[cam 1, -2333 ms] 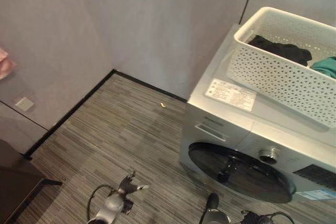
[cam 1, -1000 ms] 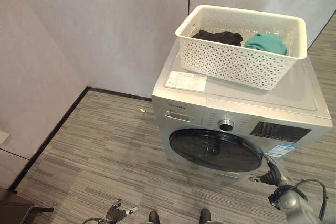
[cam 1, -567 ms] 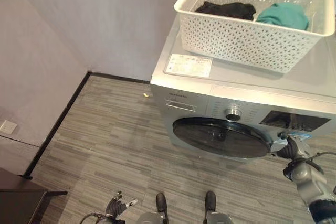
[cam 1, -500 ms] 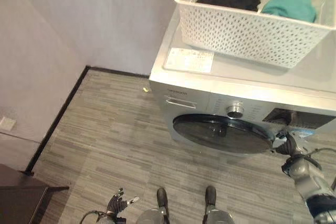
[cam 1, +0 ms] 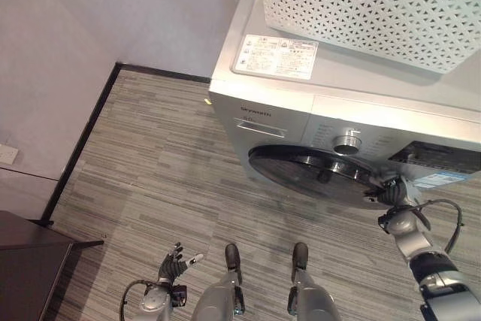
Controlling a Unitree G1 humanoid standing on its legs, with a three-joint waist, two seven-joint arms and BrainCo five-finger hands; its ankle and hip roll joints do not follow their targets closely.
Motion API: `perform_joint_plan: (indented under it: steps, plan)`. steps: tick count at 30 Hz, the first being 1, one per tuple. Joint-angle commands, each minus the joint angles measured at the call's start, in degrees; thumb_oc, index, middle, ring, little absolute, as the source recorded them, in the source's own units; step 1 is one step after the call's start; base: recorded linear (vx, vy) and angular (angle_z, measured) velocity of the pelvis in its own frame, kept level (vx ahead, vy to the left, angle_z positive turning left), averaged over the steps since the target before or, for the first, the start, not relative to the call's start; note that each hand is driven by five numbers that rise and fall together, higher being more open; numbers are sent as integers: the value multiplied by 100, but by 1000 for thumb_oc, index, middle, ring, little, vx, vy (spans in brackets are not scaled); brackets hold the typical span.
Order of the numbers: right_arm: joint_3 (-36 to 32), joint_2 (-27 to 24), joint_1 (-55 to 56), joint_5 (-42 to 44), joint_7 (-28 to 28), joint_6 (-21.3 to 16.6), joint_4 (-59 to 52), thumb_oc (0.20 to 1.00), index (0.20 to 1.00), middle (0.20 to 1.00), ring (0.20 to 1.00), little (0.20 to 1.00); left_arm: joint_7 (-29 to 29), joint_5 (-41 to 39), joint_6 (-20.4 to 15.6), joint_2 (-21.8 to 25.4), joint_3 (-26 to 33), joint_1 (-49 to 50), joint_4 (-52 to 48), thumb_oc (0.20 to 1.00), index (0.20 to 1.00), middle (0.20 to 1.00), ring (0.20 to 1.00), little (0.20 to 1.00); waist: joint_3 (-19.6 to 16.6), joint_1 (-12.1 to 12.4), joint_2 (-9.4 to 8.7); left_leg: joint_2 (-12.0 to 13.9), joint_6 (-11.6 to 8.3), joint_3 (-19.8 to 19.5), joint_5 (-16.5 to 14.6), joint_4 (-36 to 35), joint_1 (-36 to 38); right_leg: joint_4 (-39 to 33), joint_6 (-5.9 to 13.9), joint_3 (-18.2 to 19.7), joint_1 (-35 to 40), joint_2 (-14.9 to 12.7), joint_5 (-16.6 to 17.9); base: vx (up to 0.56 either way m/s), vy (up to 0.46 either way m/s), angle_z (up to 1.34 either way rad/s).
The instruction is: Grab the laundry basket,head to the washer,open it,put in the laundry and shut it.
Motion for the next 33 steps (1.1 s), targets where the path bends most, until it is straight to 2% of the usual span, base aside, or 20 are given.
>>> perform_joint_plan:
  steps: [1,4,9,16,19,20,23,24,27,28,29,30,31,32,33]
  plan:
    - [1378,1549,-59,356,768,-531,40,1000,1000,1000,1000,1000,219,-5,-160,93,-322,-297,308,1000,1000,1000,1000,1000,-178,425,-167,-63,-15,-194,-162,34,-28,67,211,100,34,-421,-525,27,4,-5]
    - [1580,1873,177,715,926,-624,31,1000,1000,1000,1000,1000,304,52,-133,33,-313,-312,510,1000,1000,1000,1000,1000,-242,444,-213,-51,-18,-195,-195,34,90,67,209,71,180,-410,-568,0,0,0]
    - [2388,2495,639,1237,1305,-733,94,1000,1000,1000,1000,1000,575,40,-104,-76,-386,-402,925,1000,1000,1000,1000,1000,-462,543,-379,-3,-38,-206,-299,72,447,67,197,-37,615,-375,-677,66,1,1]
    - [2908,2719,592,1512,1485,-798,265,1000,1000,1000,1000,1000,691,-26,-147,-40,-592,-545,773,1000,1000,1000,1000,1000,-620,677,-534,32,-80,-345,-347,91,671,67,178,-212,964,-347,-775,24,-7,14]
    - [3022,2963,182,1795,1397,-774,631,1000,1000,1000,1000,1000,750,-161,-170,166,-742,-569,-80,1000,1000,1000,1000,1000,-684,924,-602,22,-98,-598,-319,113,661,67,149,-420,1132,-330,-816,-1,-28,30]
    - [3021,2965,177,1795,1397,-775,634,1000,1000,1000,1000,1000,750,-161,-168,168,-741,-571,-82,1000,1000,1000,1000,1000,-695,919,-607,17,-94,-604,-306,111,640,67,150,-425,1113,-334,-808,-23,-26,40]
    - [3062,3182,-406,1910,1281,-801,1027,1000,1000,1000,1000,1000,702,-247,-172,340,-858,-643,-569,1000,1000,1000,1000,1000,-619,1222,-637,8,-111,-858,-220,194,347,67,141,-648,1050,-336,-812,-109,-56,71]
    - [2999,3276,-762,1971,1136,-808,1285,1000,1000,1000,1000,1000,659,-309,-156,429,-995,-755,-811,1000,1000,1000,1000,1000,-503,1414,-628,-3,-148,-1099,-143,264,63,67,100,-851,1002,-312,-841,-170,-134,99]
    - [2793,3341,-1468,2168,950,-820,1539,1000,1000,1000,1000,1000,556,-225,-129,604,-1316,-986,-1156,1000,1000,1000,1000,1000,-279,1694,-582,-35,-327,-1544,70,314,-384,67,-21,-1222,890,-209,-881,-144,-175,62]
    - [2627,3384,-1897,2315,806,-851,1721,1000,1000,1000,1000,1000,537,-162,-134,656,-1431,-1009,-1295,1000,1000,1000,1000,1000,-226,1886,-566,35,-426,-1712,144,144,-381,69,-33,-1345,926,-72,-1059,-120,-233,119]
    - [2495,3369,-2067,2426,710,-887,1767,1000,1000,1000,1000,1000,538,-93,-108,724,-1489,-1036,-1365,1000,1000,1000,1000,1000,-159,1980,-548,26,-521,-1836,364,100,-462,82,-100,-1433,915,-11,-1131,-64,-187,164]
    - [2483,3371,-2082,2428,712,-890,1776,1000,1000,1000,1000,1000,540,-93,-102,731,-1493,-1046,-1371,1000,1000,1000,1000,1000,-156,1975,-551,27,-527,-1851,372,100,-472,83,-106,-1447,913,-8,-1137,-141,-58,156]
    - [2326,3306,-2225,2552,635,-927,1793,1000,1000,1000,1000,1000,540,-28,-85,763,-1513,-1107,-1409,1000,1000,1000,1000,1000,-88,2044,-551,0,-657,-1986,653,77,-632,224,-177,-1547,823,10,-1264,-222,19,129]
    - [2160,3096,-2294,2709,550,-962,1700,1000,1000,1000,1000,1000,454,136,-41,711,-1584,-1188,-1317,1000,1000,1000,1000,1000,-19,2008,-614,-9,-649,-1891,574,34,-681,592,-280,-1764,537,-98,-1382,-301,64,76]
    - [2144,3032,-2375,2766,538,-958,1681,1000,1000,1000,1000,1000,394,188,-40,688,-1664,-1200,-1302,1000,1000,1000,1000,1000,-17,1957,-662,27,-563,-1866,433,78,-563,660,-253,-1818,426,-168,-1352,-222,72,48]
